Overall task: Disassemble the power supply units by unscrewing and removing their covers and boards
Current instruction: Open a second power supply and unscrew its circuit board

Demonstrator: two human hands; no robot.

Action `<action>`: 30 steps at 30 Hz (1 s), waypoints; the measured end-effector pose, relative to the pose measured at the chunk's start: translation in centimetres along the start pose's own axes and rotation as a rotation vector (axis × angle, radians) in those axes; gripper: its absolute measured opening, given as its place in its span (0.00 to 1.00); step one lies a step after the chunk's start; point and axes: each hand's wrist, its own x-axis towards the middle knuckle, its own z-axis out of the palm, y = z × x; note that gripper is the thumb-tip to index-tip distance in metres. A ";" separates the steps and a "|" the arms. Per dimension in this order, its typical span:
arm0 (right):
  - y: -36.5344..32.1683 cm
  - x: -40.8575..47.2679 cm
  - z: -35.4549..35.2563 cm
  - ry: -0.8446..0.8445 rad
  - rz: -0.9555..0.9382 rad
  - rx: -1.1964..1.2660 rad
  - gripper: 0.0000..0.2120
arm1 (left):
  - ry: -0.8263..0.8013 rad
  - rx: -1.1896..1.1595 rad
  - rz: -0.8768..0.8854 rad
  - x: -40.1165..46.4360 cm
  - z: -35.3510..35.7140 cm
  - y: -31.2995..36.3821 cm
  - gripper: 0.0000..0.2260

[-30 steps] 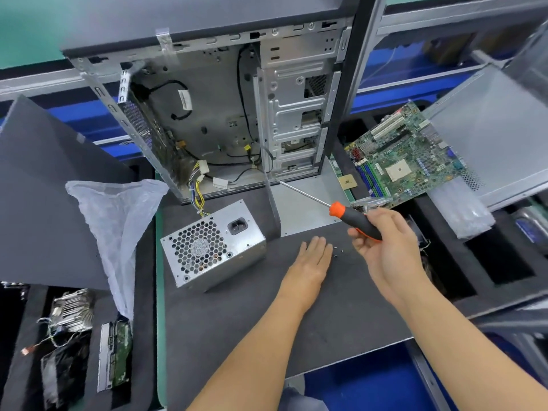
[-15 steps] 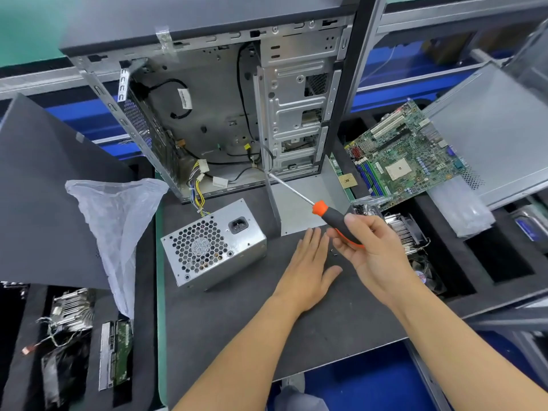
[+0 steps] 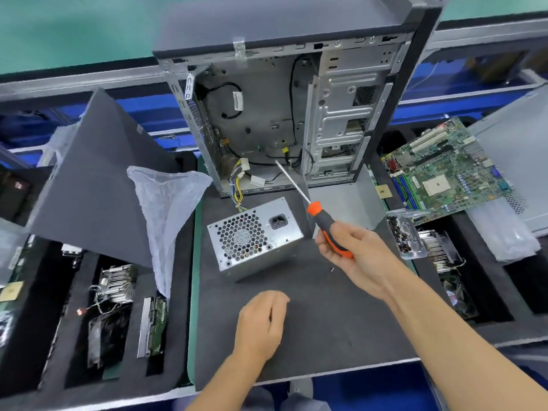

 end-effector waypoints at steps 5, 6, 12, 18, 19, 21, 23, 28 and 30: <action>0.2 1.9 3.3 0.241 -0.176 -0.393 0.19 | 0.346 -0.431 -0.687 1.2 -3.0 -1.8 0.18; 0.1 2.3 3.8 0.283 -0.211 -0.507 0.20 | 0.412 -0.553 -0.819 2.0 -3.8 -1.9 0.19; -0.3 4.3 5.9 0.281 -0.155 -0.825 0.17 | 0.302 -1.206 -1.247 6.4 -7.9 -0.3 0.39; 0.4 4.6 6.2 0.274 -0.197 -0.893 0.11 | 0.199 -1.143 -1.260 9.3 -8.4 1.6 0.35; 0.5 4.5 6.1 0.268 -0.214 -0.917 0.10 | 0.200 -1.175 -1.289 9.5 -8.2 1.7 0.36; 0.4 4.4 5.8 0.240 -0.231 -0.951 0.10 | 0.182 -1.243 -1.290 9.8 -8.1 2.0 0.31; 0.2 4.3 5.4 0.207 -0.232 -0.973 0.10 | 0.146 -1.271 -1.234 10.0 -8.1 2.1 0.21; 0.2 3.8 4.5 0.186 -0.243 -0.931 0.11 | 0.119 -1.235 -1.081 9.5 -7.9 1.4 0.16; 0.5 3.5 4.2 0.186 -0.260 -0.915 0.12 | 0.123 -1.219 -1.021 9.1 -7.7 1.0 0.21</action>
